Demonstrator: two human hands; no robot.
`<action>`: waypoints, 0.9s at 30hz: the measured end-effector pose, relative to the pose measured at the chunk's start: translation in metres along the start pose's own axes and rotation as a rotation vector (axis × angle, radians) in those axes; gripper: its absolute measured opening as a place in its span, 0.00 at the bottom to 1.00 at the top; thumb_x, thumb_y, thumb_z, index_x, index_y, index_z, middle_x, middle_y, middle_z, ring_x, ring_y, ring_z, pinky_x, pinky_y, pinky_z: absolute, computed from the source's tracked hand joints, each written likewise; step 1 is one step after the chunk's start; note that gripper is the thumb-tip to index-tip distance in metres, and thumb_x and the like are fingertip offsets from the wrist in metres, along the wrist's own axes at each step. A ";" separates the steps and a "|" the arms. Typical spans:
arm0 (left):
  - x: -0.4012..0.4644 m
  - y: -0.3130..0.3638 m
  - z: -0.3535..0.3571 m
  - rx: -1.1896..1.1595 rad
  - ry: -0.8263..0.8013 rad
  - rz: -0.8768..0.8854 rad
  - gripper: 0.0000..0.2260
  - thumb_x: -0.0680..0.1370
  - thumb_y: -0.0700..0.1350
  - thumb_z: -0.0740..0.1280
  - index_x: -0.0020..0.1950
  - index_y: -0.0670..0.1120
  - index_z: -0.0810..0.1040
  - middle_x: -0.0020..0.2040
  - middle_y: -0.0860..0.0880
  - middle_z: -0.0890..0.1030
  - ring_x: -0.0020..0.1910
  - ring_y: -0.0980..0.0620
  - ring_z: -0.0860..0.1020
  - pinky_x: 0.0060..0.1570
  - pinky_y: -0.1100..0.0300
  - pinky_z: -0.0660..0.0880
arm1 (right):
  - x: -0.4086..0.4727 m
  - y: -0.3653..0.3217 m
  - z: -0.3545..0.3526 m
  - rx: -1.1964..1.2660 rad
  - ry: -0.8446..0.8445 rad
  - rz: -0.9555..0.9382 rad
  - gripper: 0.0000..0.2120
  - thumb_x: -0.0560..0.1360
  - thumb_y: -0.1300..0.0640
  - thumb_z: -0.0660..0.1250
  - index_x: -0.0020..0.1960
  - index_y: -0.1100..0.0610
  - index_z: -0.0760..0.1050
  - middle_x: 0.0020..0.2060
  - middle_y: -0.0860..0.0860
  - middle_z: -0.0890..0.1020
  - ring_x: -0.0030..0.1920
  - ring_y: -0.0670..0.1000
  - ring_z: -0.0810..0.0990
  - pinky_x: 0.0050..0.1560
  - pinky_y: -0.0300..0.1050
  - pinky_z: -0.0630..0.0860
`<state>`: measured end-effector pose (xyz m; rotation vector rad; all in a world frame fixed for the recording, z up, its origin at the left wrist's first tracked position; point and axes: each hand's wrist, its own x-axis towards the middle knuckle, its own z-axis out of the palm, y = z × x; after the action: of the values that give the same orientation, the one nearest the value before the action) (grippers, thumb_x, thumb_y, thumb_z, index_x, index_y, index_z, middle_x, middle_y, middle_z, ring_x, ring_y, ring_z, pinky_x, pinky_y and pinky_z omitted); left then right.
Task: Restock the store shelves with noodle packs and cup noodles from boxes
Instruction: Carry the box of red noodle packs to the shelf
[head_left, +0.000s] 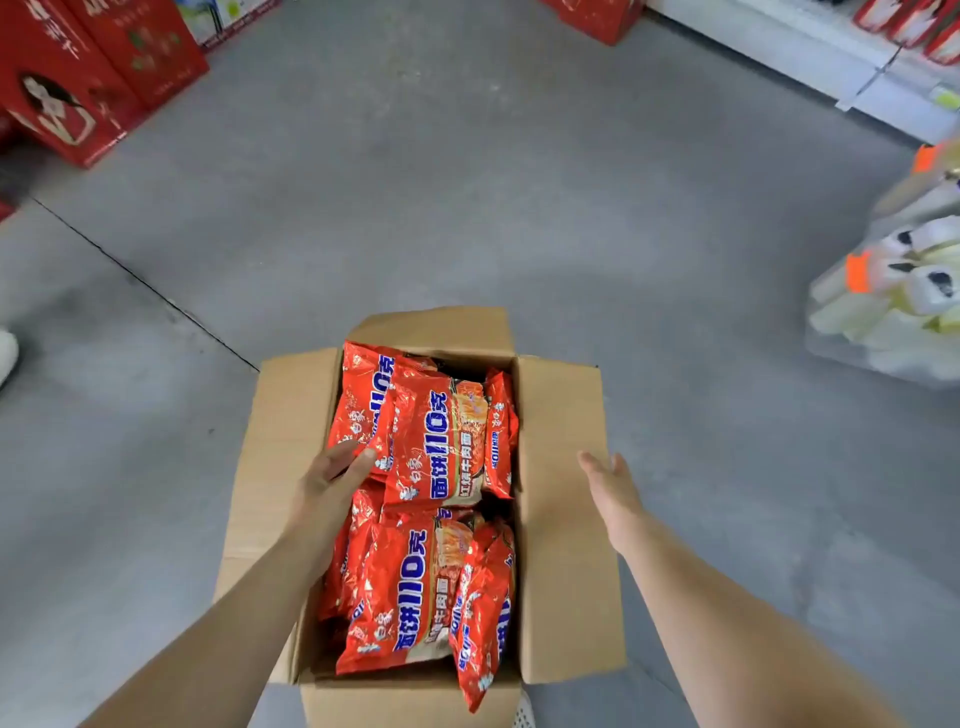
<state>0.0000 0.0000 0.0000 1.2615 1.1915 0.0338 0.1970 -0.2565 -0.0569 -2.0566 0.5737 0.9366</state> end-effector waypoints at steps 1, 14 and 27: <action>0.002 0.000 0.002 -0.003 -0.008 -0.002 0.25 0.77 0.56 0.70 0.72 0.49 0.71 0.64 0.50 0.78 0.51 0.58 0.80 0.39 0.66 0.73 | 0.004 0.000 0.002 0.002 0.014 -0.002 0.38 0.81 0.41 0.63 0.83 0.52 0.50 0.81 0.51 0.57 0.80 0.56 0.58 0.77 0.53 0.56; 0.015 0.002 -0.017 -0.050 0.005 -0.064 0.27 0.72 0.60 0.73 0.66 0.50 0.75 0.61 0.49 0.82 0.48 0.55 0.85 0.40 0.65 0.79 | -0.010 -0.005 0.003 -0.254 0.351 -0.071 0.26 0.80 0.51 0.67 0.72 0.65 0.70 0.68 0.67 0.75 0.69 0.67 0.73 0.68 0.56 0.69; 0.064 -0.031 -0.112 0.055 0.240 -0.191 0.30 0.78 0.60 0.69 0.77 0.54 0.66 0.73 0.47 0.70 0.65 0.47 0.72 0.59 0.54 0.67 | -0.081 -0.022 0.052 -0.196 0.411 -0.190 0.18 0.83 0.46 0.61 0.53 0.60 0.80 0.47 0.65 0.81 0.52 0.68 0.79 0.55 0.58 0.75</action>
<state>-0.0655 0.1050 -0.0466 1.2105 1.5253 0.0124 0.1391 -0.1957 -0.0053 -2.4540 0.4992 0.4748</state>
